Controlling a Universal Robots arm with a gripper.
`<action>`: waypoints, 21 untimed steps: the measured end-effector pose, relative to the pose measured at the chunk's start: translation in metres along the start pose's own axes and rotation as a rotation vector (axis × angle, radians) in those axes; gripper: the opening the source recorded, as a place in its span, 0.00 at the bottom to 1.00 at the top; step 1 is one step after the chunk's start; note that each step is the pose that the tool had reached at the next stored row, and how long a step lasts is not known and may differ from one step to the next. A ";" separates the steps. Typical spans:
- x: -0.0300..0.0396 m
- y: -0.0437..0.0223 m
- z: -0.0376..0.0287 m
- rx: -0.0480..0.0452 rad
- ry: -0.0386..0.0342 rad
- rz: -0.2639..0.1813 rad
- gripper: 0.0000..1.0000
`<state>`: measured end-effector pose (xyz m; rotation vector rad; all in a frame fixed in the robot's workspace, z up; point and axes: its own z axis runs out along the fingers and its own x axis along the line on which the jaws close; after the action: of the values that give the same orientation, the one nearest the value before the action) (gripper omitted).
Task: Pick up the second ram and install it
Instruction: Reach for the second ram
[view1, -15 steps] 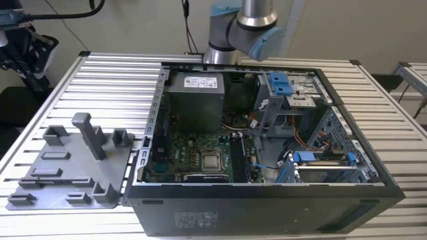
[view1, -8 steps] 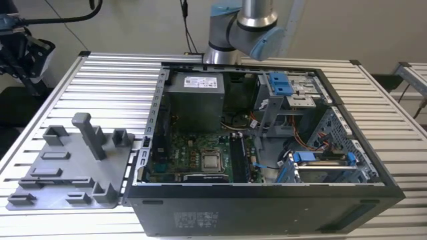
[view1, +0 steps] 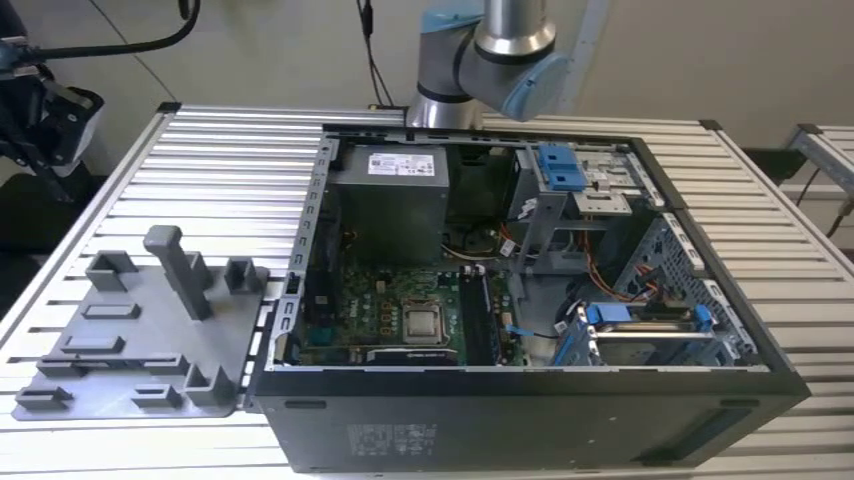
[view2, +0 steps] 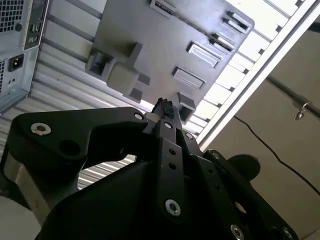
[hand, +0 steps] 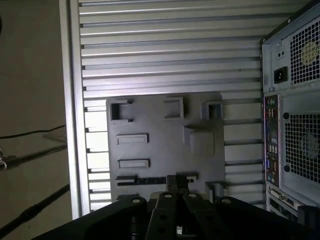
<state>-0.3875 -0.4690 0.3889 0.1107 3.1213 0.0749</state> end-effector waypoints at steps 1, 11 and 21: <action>-0.0001 -0.0018 0.0000 0.0000 0.0000 0.000 0.11; -0.0009 -0.0129 0.0000 0.0000 0.0000 0.000 0.11; -0.0031 -0.0426 0.0003 -0.0003 0.0001 0.000 0.11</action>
<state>-0.3874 -0.5116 0.3865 0.1106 3.1214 0.0753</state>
